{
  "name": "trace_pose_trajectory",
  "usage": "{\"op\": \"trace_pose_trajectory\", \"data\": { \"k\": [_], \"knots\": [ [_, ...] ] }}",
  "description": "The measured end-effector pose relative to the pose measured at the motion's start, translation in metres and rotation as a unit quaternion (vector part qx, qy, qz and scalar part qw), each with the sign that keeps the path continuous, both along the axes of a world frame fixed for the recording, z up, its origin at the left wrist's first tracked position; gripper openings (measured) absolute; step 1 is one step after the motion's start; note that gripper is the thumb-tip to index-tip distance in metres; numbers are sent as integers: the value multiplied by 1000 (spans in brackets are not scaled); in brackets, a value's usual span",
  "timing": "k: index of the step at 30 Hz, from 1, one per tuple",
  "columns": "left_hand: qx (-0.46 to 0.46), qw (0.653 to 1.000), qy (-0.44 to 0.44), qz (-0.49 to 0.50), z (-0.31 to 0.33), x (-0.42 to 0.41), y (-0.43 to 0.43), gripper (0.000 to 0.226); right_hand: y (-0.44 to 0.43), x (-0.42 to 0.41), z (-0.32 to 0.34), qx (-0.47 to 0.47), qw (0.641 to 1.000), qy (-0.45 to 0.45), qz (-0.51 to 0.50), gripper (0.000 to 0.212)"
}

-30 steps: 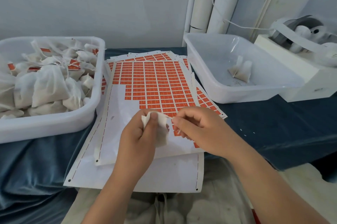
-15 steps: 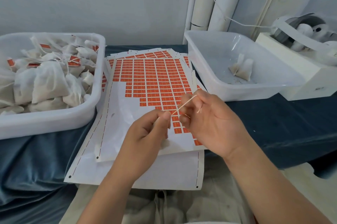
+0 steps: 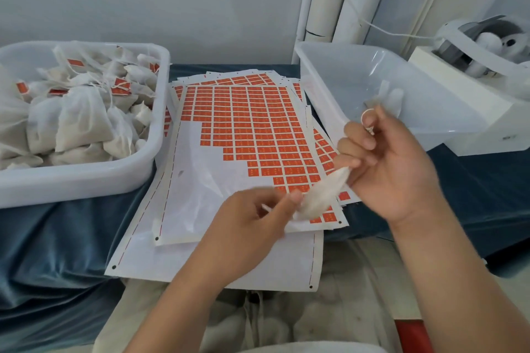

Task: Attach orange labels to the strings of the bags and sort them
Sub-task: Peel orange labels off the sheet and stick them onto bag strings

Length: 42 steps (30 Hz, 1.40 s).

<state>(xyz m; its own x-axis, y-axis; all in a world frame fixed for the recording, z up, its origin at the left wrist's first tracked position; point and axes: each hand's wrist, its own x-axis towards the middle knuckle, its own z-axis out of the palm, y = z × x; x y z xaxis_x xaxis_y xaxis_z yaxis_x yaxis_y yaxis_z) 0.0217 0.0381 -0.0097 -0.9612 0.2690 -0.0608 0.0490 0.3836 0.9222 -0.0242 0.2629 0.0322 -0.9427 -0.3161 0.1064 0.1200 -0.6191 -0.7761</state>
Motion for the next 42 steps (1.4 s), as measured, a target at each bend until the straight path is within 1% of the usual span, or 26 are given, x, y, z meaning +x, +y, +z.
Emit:
{"op": "trace_pose_trajectory", "data": {
  "k": [1,2,3,4,5,6,7,9,11,13,15,16,18,20,22,23,24,26,28,29,31,33,34,38,42],
  "knots": [
    [-20,995,-72,-59,-3,-1,0,46,11,-3,0,77,996,6,-38,26],
    [-20,982,-150,-117,-6,0,2,43,20,-6,-2,171,983,15,-65,28],
    [-11,963,-217,-161,-10,2,5,40,26,-8,-5,266,961,20,-77,29],
    [3,949,-260,-181,-15,4,9,38,30,-9,-9,351,933,16,-76,29],
    [28,942,-284,-178,-20,7,14,38,31,-10,-14,416,907,7,-71,30],
    [67,937,-306,-156,-24,11,21,39,31,-10,-17,458,886,-4,-70,30],
    [118,928,-331,-121,-27,14,28,40,30,-11,-20,478,875,-15,-74,30],
    [213,904,-368,-47,-32,21,43,41,26,-14,-23,491,867,-32,-80,32],
    [293,878,-377,30,-34,26,55,38,22,-16,-25,522,850,-28,-70,31],
    [368,841,-378,119,-34,27,61,33,18,-16,-26,571,819,-17,-60,27],
    [421,797,-387,194,-31,25,61,27,14,-16,-28,612,789,-9,-55,25],
    [443,776,-391,219,-30,24,60,26,11,-15,-28,624,780,-2,-50,26],
    [479,743,-397,247,-27,23,57,23,3,-11,-26,630,775,15,-37,31],
    [516,708,-407,259,-25,21,53,21,-4,-7,-24,637,770,33,-18,32],
    [550,681,-414,251,-22,20,48,17,-10,-2,-21,660,748,64,-1,32],
    [559,680,-410,240,-21,20,46,15,-13,0,-21,675,734,79,-1,30],
    [557,693,-396,229,-21,20,45,14,-16,1,-21,688,719,95,-6,31],
    [520,753,-338,220,-23,20,45,13,-20,4,-19,705,698,122,-24,35],
    [466,816,-262,222,-23,18,45,15,-22,8,-15,703,697,136,-40,36],
    [440,839,-229,224,-22,16,43,18,-23,10,-13,697,702,140,-45,36],
    [395,874,-172,226,-22,12,39,29,-26,14,-8,681,717,141,-46,35],
    [373,891,-127,226,-24,10,35,33,-29,17,-7,665,732,136,-49,34],
    [367,896,-108,223,-25,10,34,30,-31,18,-8,666,731,139,-52,33],
    [344,917,-61,194,-28,11,32,23,-39,19,-14,683,704,176,-76,33],
    [342,916,-51,204,-29,9,32,24,-39,17,-17,692,694,182,-80,36]
  ]
}}
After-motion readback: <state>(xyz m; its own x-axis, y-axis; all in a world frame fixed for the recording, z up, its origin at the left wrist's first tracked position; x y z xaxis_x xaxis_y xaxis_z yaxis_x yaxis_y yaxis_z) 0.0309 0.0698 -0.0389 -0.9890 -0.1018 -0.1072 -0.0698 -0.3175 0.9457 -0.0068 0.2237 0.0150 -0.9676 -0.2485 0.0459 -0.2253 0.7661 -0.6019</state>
